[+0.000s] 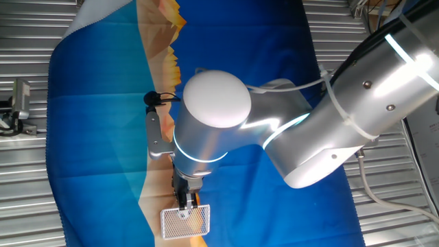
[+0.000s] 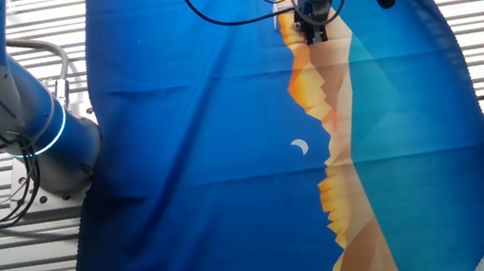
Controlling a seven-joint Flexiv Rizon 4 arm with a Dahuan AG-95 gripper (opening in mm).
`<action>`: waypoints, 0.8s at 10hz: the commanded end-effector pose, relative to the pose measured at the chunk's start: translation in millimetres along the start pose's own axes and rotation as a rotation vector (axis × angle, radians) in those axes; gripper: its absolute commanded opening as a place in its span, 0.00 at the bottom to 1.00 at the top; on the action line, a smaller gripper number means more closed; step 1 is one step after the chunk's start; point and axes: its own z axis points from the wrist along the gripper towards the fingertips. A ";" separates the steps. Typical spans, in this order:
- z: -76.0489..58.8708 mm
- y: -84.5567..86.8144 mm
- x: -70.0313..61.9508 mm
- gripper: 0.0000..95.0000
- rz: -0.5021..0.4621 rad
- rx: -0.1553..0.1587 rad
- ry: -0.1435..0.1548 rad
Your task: Push the soccer ball into the goal
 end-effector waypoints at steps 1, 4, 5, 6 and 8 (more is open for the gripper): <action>0.7 0.3 -0.5 0.00 0.000 -0.004 -0.002; 0.5 0.2 -0.4 0.00 -0.002 -0.008 -0.002; 0.2 -0.4 -0.3 0.00 -0.005 -0.007 -0.001; -0.6 -1.7 0.1 0.00 -0.012 0.000 0.000; -2.8 -5.4 1.3 0.00 -0.019 0.009 0.002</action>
